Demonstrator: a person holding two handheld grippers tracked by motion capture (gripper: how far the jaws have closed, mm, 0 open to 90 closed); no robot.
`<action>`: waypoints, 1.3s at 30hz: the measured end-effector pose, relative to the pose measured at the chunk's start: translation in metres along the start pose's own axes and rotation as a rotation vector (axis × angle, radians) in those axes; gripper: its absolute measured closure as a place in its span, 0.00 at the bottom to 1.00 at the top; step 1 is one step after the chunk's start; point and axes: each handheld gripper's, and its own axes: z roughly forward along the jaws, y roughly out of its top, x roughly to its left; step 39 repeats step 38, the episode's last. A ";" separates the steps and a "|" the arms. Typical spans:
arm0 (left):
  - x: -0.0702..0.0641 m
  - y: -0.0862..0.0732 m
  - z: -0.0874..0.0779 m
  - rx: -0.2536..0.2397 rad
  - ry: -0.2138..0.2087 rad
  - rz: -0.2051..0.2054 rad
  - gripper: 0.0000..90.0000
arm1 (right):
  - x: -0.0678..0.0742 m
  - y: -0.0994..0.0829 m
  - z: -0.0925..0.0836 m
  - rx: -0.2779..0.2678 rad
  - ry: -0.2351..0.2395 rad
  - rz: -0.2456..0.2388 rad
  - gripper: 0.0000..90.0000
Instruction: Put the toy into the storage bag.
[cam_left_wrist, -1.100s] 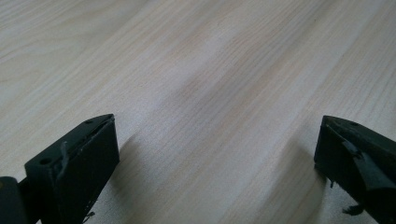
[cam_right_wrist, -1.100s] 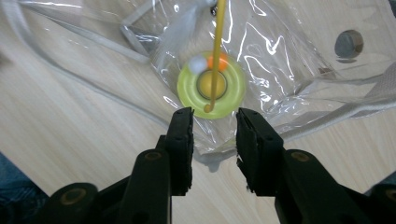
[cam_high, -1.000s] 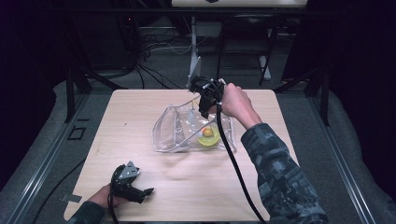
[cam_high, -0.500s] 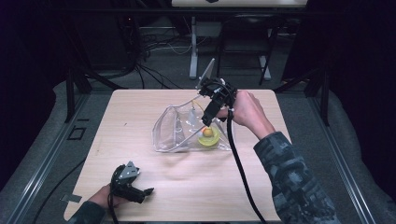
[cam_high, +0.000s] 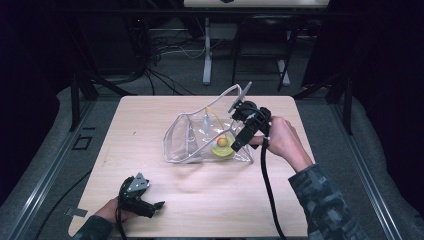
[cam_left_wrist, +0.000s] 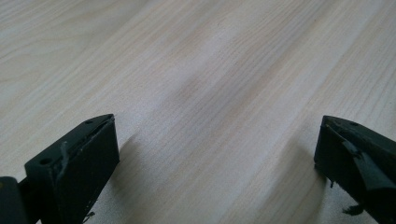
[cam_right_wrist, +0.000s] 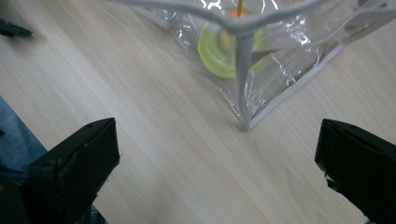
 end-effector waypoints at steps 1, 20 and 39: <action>0.000 0.000 0.000 0.000 0.000 0.000 0.00 | 0.000 -0.005 0.003 0.000 0.005 0.003 0.00; 0.000 0.000 0.000 0.002 -0.001 0.002 0.00 | 0.011 -0.092 0.070 0.048 0.068 0.047 0.00; 0.000 0.000 0.000 0.003 -0.002 0.002 0.00 | 0.017 -0.142 0.115 0.051 0.082 0.128 0.01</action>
